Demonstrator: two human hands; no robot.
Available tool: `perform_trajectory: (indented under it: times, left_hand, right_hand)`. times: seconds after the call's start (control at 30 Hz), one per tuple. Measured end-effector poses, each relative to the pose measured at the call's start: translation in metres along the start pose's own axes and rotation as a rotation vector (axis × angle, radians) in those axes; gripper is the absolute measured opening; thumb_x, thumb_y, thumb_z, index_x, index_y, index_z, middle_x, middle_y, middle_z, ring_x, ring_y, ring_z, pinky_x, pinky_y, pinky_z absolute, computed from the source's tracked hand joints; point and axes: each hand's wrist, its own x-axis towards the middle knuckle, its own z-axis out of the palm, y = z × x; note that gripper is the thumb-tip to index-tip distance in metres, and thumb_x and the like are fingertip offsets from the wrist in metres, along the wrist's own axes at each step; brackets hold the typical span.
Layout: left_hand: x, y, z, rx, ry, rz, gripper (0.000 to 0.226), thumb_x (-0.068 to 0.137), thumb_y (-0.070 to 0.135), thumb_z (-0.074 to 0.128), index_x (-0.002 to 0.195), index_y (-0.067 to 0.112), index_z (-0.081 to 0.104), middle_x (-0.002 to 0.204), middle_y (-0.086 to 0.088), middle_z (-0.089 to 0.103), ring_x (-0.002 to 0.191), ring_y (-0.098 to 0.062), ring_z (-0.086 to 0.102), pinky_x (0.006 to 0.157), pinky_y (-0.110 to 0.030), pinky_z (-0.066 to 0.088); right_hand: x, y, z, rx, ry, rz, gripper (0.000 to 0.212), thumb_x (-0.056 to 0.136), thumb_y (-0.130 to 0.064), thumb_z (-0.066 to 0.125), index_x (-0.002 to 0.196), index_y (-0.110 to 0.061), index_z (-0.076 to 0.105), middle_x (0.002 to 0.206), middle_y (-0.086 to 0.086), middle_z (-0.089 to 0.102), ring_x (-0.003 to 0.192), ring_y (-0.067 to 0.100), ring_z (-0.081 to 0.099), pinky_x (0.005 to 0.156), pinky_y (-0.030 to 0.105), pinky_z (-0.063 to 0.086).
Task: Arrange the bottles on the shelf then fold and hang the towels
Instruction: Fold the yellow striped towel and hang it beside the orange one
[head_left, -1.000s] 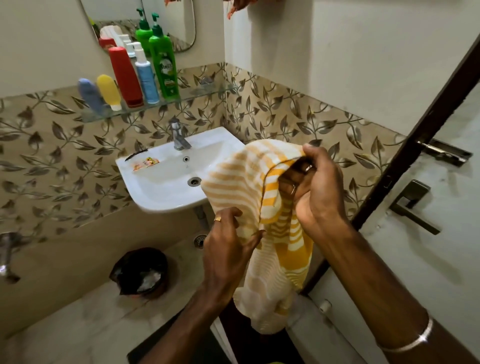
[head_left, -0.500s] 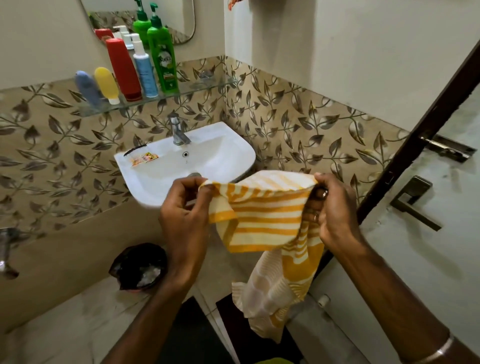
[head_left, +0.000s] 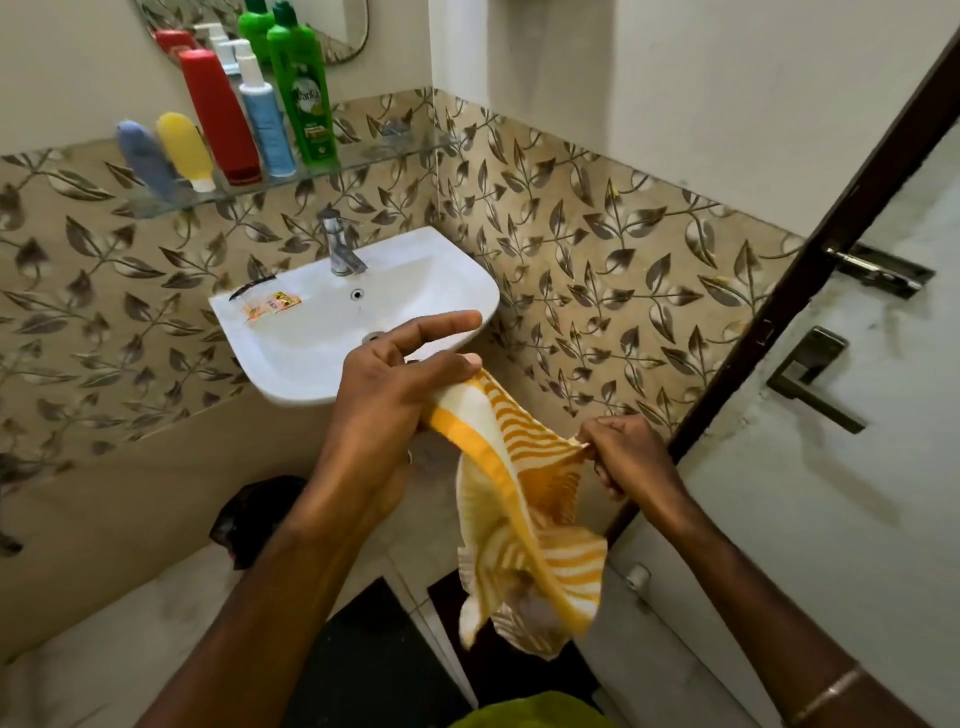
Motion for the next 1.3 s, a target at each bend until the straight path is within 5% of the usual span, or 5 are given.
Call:
perform_trajectory:
  times: [0.4, 0.73, 0.9, 1.17, 1.3]
  left_hand:
    - [-0.001, -0.011, 0.009, 0.111, -0.373, -0.117, 0.025, 0.089, 0.014, 0.067, 0.112, 0.009, 0.074, 0.108, -0.014, 0.076, 0.106, -0.034, 0.069, 0.091, -0.039, 0.057]
    - [0.001, -0.007, 0.009, 0.217, -0.4, -0.114, 0.026, 0.099, 0.01, 0.055, 0.121, 0.011, 0.069, 0.111, -0.007, 0.076, 0.106, -0.025, 0.072, 0.101, -0.05, 0.053]
    - [0.003, -0.01, 0.006, 0.227, -0.397, -0.108, 0.026, 0.095, 0.004, 0.059, 0.116, 0.012, 0.071, 0.11, -0.009, 0.076, 0.109, -0.026, 0.07, 0.099, -0.045, 0.055]
    - [0.017, -0.027, 0.014, 0.589, -0.265, 0.188, 0.018, 0.087, 0.04, 0.072, 0.089, 0.023, 0.078, 0.076, -0.001, 0.074, 0.068, -0.009, 0.067, 0.071, -0.037, 0.056]
    - [0.026, -0.036, 0.015, 0.546, -0.36, 0.26, 0.02, 0.088, 0.038, 0.07, 0.091, 0.019, 0.075, 0.09, 0.001, 0.074, 0.085, -0.013, 0.07, 0.08, -0.045, 0.059]
  right_hand:
    - [-0.047, -0.083, -0.025, 0.298, -0.306, -0.512, 0.048, 0.093, -0.053, 0.047, 0.106, -0.012, 0.066, 0.087, -0.005, 0.069, 0.077, 0.005, 0.068, 0.063, 0.019, 0.054]
    - [-0.05, -0.08, -0.025, -0.199, -0.168, -0.829, 0.078, 0.069, -0.063, 0.077, 0.136, -0.035, 0.049, 0.126, -0.006, 0.065, 0.112, 0.005, 0.065, 0.085, 0.029, 0.062]
    - [-0.047, -0.079, -0.019, -0.19, -0.003, -0.983, 0.032, 0.092, -0.032, 0.069, 0.123, -0.021, 0.068, 0.114, -0.005, 0.072, 0.101, 0.004, 0.068, 0.075, 0.027, 0.061]
    - [-0.053, -0.09, -0.019, 0.202, -0.127, -0.489, 0.012, 0.098, -0.017, 0.062, 0.102, -0.014, 0.072, 0.096, 0.001, 0.074, 0.09, 0.014, 0.073, 0.07, 0.033, 0.064]
    - [-0.052, -0.095, -0.026, 0.409, -0.265, -0.259, 0.016, 0.1, -0.015, 0.056, 0.103, -0.008, 0.07, 0.1, 0.019, 0.074, 0.089, 0.026, 0.074, 0.075, 0.04, 0.063]
